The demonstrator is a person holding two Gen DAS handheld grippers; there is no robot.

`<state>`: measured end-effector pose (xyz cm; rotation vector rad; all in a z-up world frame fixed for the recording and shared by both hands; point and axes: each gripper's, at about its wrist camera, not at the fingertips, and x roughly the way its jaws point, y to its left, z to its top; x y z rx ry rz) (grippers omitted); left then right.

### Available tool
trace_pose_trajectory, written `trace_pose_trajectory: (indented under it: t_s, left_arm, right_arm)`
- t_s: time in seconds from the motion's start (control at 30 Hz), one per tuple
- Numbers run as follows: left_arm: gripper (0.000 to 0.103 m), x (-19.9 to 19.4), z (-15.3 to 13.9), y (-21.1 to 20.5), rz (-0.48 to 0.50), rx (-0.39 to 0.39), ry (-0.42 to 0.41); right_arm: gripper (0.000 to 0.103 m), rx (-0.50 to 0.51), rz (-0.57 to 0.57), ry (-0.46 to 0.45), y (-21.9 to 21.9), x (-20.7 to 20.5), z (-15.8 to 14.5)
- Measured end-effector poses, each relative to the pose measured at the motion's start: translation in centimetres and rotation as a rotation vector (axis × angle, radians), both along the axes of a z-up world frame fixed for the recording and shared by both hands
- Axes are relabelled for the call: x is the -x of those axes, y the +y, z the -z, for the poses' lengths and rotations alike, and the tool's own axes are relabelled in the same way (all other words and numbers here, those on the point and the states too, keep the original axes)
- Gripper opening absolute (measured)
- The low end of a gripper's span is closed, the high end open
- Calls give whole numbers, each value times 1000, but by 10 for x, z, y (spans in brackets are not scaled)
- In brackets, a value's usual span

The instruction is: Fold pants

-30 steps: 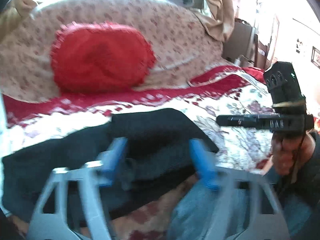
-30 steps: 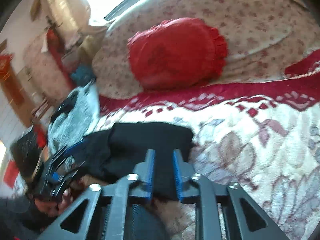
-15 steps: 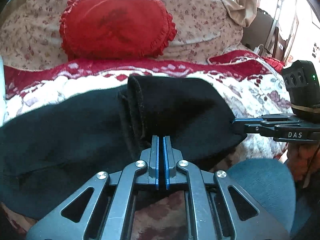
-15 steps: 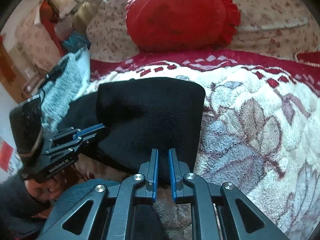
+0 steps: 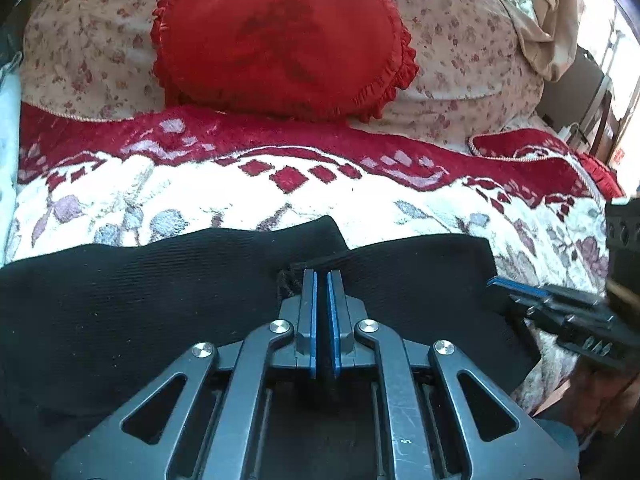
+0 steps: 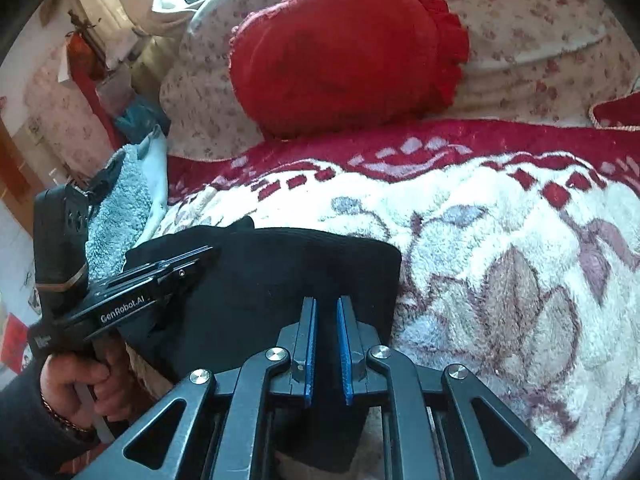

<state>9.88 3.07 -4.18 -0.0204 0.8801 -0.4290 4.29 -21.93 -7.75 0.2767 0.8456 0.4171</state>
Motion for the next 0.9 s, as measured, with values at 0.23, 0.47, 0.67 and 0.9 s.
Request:
trace_pose_trajectory:
  t_s: [0.23,0.47,0.67,0.9]
  left_arm:
    - [7,-1,3,-2,-9,22,-12]
    - [7,1,4,-3,-11,16,-38]
    - [7,3,5,-3,-21,20,-43]
    - [7,3,6,-2,-19,37,-38]
  right_arm:
    - [11,72,67,-120,7,-17,-17]
    - [11,43,91,-90,8,-18,-15]
    - [24,132,-146,-109,55,-15,-10]
    - [23,67,-150,-168,32,8,-28]
